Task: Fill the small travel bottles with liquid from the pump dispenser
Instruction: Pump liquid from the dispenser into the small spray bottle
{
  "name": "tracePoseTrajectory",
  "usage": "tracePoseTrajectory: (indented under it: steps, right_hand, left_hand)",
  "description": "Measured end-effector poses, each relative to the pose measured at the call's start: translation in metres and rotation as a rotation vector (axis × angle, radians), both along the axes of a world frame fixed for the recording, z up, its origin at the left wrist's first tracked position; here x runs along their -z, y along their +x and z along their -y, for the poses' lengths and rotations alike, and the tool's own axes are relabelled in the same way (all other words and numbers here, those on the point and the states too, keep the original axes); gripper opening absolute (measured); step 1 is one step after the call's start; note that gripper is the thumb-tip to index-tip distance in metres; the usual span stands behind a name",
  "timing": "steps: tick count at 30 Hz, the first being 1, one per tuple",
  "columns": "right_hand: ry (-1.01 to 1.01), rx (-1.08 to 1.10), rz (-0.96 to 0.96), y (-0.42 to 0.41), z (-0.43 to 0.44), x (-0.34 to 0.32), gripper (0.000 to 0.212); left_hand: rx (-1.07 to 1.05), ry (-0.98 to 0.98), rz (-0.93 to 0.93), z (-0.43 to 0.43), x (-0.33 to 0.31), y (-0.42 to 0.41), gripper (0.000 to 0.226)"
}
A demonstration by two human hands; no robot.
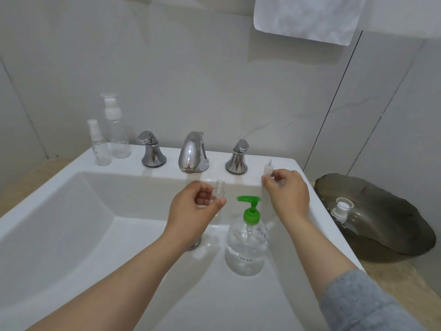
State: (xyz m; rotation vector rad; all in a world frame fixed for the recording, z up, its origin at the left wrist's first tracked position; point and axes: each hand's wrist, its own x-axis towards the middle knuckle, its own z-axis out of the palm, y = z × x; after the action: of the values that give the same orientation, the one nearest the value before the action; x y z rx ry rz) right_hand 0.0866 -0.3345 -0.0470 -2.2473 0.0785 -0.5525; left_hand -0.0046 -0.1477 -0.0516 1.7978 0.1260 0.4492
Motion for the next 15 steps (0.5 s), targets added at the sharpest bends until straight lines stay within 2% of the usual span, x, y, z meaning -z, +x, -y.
tracePoseTrajectory:
  steps: [4, 9, 15]
  right_hand:
    - [0.110, -0.032, 0.032, -0.005, -0.003, -0.003, 0.016]
    - [0.268, -0.114, 0.112, -0.024, -0.006, -0.021, 0.015]
    - [0.335, -0.182, 0.089, -0.054, -0.010, -0.032, 0.015]
  left_hand:
    - [-0.002, 0.002, 0.001, -0.001, -0.001, 0.000, 0.022]
    - [-0.003, -0.022, -0.007, -0.003, -0.003, -0.001, 0.021]
    - [0.018, -0.010, 0.002, -0.003, -0.007, -0.004, 0.018]
